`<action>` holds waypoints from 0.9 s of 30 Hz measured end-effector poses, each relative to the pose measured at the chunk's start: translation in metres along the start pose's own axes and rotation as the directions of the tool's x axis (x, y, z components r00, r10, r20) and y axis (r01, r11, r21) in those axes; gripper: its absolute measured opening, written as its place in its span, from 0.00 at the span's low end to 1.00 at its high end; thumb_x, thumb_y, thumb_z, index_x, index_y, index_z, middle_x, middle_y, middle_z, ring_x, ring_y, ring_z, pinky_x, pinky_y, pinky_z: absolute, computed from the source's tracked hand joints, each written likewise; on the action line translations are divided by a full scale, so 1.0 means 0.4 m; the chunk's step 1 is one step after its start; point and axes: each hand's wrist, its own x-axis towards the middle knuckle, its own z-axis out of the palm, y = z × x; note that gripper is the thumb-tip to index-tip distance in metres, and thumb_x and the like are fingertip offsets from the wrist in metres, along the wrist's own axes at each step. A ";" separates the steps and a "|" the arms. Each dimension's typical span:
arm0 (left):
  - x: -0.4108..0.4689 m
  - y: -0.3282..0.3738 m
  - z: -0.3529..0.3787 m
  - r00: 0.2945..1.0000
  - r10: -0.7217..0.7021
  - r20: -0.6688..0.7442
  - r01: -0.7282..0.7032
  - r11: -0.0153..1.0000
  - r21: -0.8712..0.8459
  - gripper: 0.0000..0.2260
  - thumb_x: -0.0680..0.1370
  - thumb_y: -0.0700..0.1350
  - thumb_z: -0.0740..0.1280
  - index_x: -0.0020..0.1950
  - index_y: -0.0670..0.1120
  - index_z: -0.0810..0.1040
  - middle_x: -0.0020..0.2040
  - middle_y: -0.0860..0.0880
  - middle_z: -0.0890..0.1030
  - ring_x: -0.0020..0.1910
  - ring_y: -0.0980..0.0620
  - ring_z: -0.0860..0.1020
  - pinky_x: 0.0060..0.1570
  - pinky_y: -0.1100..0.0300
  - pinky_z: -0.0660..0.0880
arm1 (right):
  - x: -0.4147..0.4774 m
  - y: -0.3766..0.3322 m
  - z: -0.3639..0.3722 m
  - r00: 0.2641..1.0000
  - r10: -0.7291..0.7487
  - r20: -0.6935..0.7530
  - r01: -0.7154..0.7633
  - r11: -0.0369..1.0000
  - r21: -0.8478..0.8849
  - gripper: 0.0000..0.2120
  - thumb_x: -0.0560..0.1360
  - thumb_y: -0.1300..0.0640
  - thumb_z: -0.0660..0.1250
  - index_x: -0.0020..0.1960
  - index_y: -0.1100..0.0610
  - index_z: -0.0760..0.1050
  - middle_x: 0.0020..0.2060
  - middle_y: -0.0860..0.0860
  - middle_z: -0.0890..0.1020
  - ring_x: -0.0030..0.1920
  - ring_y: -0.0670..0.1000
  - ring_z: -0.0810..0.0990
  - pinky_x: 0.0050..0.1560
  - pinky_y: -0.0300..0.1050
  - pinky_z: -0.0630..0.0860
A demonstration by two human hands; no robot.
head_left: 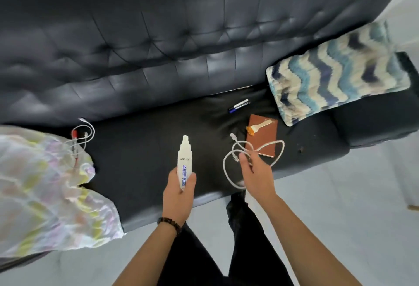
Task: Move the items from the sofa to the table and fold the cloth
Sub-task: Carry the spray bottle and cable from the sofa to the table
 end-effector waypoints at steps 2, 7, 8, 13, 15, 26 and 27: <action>-0.067 0.073 -0.079 0.990 0.139 0.030 -0.141 0.988 0.056 0.13 0.79 0.52 0.63 0.63 0.52 0.68 0.51 0.57 0.76 0.45 0.53 0.78 0.42 0.60 0.75 | -0.096 -0.070 -0.077 0.993 0.019 -0.119 -0.012 0.998 0.060 0.09 0.82 0.46 0.58 0.52 0.49 0.74 0.37 0.42 0.78 0.40 0.47 0.77 0.43 0.43 0.68; -0.219 0.214 -0.201 0.907 0.406 0.115 -0.416 0.906 0.080 0.12 0.80 0.52 0.62 0.62 0.51 0.69 0.46 0.56 0.77 0.40 0.53 0.77 0.37 0.62 0.72 | -0.365 -0.151 -0.214 0.928 0.113 -0.355 -0.060 0.986 0.158 0.10 0.82 0.45 0.57 0.50 0.49 0.74 0.38 0.46 0.80 0.39 0.46 0.77 0.38 0.42 0.70; -0.246 0.238 -0.206 0.885 0.446 0.132 -0.456 0.887 0.067 0.12 0.80 0.52 0.62 0.62 0.51 0.70 0.45 0.54 0.77 0.38 0.53 0.76 0.36 0.62 0.72 | -0.421 -0.150 -0.238 0.911 0.120 -0.395 -0.056 0.984 0.169 0.10 0.82 0.45 0.57 0.50 0.48 0.74 0.37 0.45 0.79 0.38 0.47 0.77 0.38 0.43 0.70; -0.403 0.337 -0.126 0.786 0.545 0.290 -0.570 0.821 0.002 0.12 0.80 0.51 0.62 0.62 0.50 0.72 0.48 0.50 0.78 0.36 0.54 0.76 0.34 0.65 0.72 | -0.686 -0.076 -0.355 0.805 0.192 -0.562 -0.085 0.974 0.210 0.09 0.81 0.44 0.58 0.51 0.46 0.75 0.34 0.47 0.78 0.35 0.48 0.76 0.38 0.47 0.74; -0.489 0.356 -0.062 0.711 0.579 0.399 -0.627 0.779 -0.014 0.15 0.79 0.53 0.62 0.63 0.49 0.72 0.47 0.50 0.78 0.35 0.56 0.77 0.33 0.65 0.73 | -0.794 -0.013 -0.396 0.732 0.254 -0.632 -0.100 0.958 0.269 0.09 0.81 0.44 0.58 0.51 0.46 0.75 0.34 0.48 0.79 0.35 0.49 0.77 0.37 0.46 0.75; -1.096 0.174 0.420 0.222 0.525 0.822 -0.826 0.549 -0.126 0.14 0.75 0.47 0.68 0.60 0.48 0.72 0.48 0.52 0.79 0.43 0.61 0.79 0.37 0.69 0.76 | -1.397 0.520 -0.490 0.279 0.627 -0.727 -0.199 0.779 0.595 0.09 0.80 0.45 0.60 0.46 0.47 0.75 0.27 0.47 0.74 0.32 0.47 0.73 0.34 0.44 0.69; -1.156 0.144 0.465 0.210 0.502 0.839 -0.819 0.559 -0.130 0.14 0.75 0.50 0.68 0.59 0.52 0.72 0.49 0.55 0.79 0.45 0.60 0.80 0.36 0.67 0.77 | -1.446 0.570 -0.504 0.234 0.646 -0.727 -0.201 0.764 0.614 0.09 0.80 0.46 0.60 0.46 0.48 0.75 0.27 0.46 0.74 0.31 0.47 0.73 0.34 0.44 0.69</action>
